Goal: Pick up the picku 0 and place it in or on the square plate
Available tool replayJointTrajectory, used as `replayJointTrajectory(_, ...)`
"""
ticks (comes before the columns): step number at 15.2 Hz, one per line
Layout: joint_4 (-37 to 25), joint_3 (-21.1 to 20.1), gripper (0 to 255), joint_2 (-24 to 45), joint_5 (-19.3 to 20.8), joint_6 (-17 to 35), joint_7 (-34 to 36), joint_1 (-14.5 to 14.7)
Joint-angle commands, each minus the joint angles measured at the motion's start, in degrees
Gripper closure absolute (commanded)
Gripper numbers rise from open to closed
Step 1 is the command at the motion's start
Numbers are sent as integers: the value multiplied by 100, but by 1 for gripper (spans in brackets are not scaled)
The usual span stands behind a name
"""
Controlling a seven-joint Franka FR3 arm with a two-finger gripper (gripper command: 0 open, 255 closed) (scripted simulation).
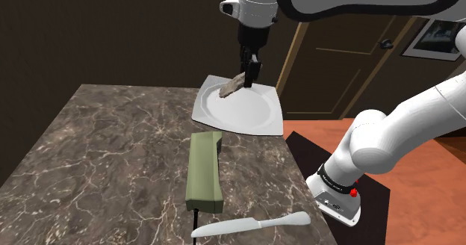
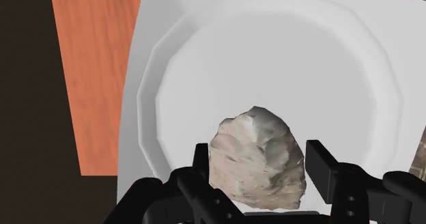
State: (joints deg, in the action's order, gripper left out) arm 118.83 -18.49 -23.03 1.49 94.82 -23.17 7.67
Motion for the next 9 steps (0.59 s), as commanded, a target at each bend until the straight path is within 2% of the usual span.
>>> replayJointTrajectory(1,207,17,255,-67,-14,144,-18,7)
replayJointTrajectory(9,827,-21,255,-74,-31,753,49,30)
